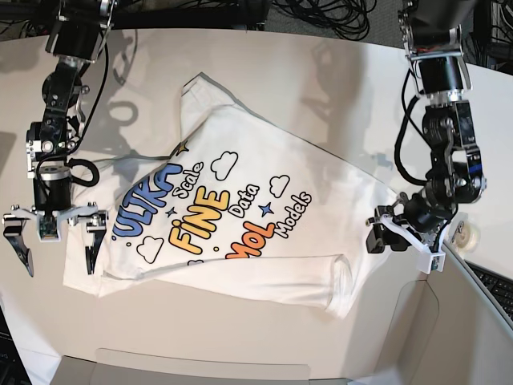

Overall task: Layout the t-shirt on the table in an organized manner, then fold the t-shirt properly
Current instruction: 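Release the shirt and raise both grippers away, then lower the right gripper onto the shirt's printed edge and grasp it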

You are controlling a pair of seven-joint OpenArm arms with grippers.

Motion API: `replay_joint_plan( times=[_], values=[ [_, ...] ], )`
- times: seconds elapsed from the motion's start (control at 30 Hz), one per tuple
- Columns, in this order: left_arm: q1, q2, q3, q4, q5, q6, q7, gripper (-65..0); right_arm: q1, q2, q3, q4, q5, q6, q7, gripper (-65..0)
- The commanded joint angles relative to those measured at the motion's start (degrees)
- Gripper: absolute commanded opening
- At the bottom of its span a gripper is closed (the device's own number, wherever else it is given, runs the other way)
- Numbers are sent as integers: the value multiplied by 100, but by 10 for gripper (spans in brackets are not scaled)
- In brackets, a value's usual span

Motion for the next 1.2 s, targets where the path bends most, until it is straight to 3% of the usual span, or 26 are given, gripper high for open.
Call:
replay_joint_plan(
  times=[0.0, 0.13, 0.2, 0.33, 0.4, 0.47, 0.6, 0.77, 0.9, 1.17],
  values=[
    [218, -130, -52, 396, 0, -34, -80, -338, -91, 91, 36, 232, 41, -64, 164, 0],
    [1035, -139, -61, 1248, 0, -34, -80, -361, -777, 99, 36, 602, 41, -64, 146, -5],
    [1282, -139, -61, 1459, 0, -34, -80, -373, -1058, 99, 36, 707, 137, -64, 164, -78],
    [1633, -147, -61, 1741, 0, -34, -80, -379, -1595, 91, 45, 927, 797, -64, 155, -298],
    [1721, -156, -61, 1811, 0, -34, -80, -379, -1929, 73, 150, 1024, 1254, -64, 173, -379],
    [1809, -156, -175, 1873, 0, -34, -80, -379, -2280, -59, 300, 1129, 1957, -64, 173, -420],
    [1932, -156, -298, 1873, 0, -34, -80, -379, -2878, -375, 713, 1252, 3628, -64, 129, -422],
    [2055, -165, -280, 1855, 0, -43, -36, -379, -3036, -366, 722, 1094, 5386, -72, -205, -386],
    [2055, -165, -245, 1855, 0, -43, -19, -379, -2632, -410, 783, 751, 5948, -72, -970, -313],
    [2178, -306, -254, 1855, 0, -52, -45, -379, -1753, -577, 739, -699, 6775, -64, -1647, -304]
  ],
)
